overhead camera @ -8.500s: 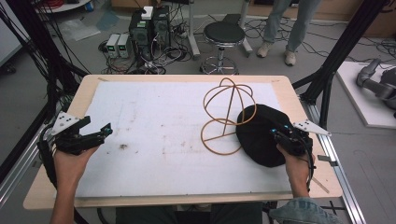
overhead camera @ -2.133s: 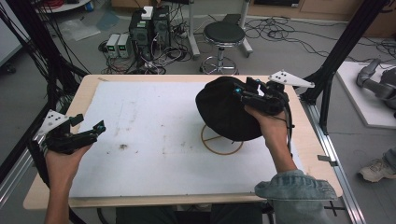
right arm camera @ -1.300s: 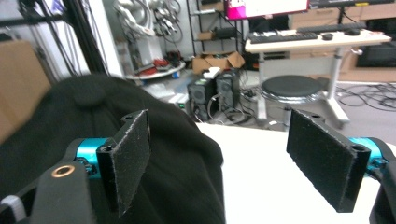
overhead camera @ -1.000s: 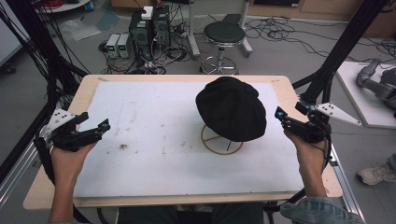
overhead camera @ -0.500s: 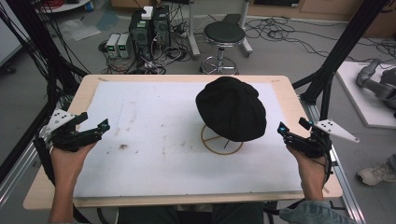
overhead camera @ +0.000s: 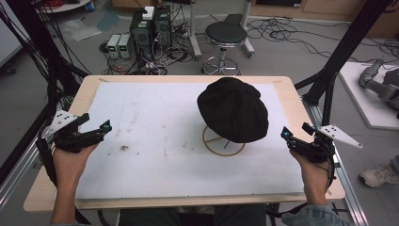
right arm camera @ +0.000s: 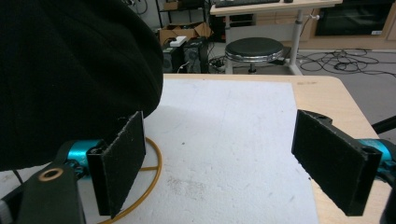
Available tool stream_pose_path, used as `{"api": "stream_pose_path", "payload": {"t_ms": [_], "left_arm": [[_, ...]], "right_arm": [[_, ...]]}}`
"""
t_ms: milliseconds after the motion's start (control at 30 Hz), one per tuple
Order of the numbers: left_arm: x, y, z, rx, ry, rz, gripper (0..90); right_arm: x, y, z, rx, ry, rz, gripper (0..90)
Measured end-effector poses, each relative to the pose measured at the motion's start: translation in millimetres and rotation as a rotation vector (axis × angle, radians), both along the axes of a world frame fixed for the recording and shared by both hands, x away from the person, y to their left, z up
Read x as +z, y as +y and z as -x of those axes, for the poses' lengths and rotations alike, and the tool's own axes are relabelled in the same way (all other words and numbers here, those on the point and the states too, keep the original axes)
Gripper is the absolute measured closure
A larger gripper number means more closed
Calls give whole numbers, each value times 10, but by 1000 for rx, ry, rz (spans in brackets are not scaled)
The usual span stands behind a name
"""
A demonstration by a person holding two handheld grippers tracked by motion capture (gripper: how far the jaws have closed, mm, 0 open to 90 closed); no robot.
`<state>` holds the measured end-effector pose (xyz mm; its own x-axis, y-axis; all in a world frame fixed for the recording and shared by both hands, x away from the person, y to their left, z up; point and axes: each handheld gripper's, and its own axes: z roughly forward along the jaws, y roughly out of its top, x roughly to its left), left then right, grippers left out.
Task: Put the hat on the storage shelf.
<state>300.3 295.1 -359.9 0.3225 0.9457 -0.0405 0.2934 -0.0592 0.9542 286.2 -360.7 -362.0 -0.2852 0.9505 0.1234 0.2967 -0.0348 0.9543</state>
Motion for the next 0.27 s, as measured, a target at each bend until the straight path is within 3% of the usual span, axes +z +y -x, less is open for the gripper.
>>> {"api": "stream_pose_path", "payload": {"t_ms": [267], "left_arm": [[-3,5,14,0,1,-5,182]], "right_arm": [[7,-17,5,-4,-6,-13,179]]}}
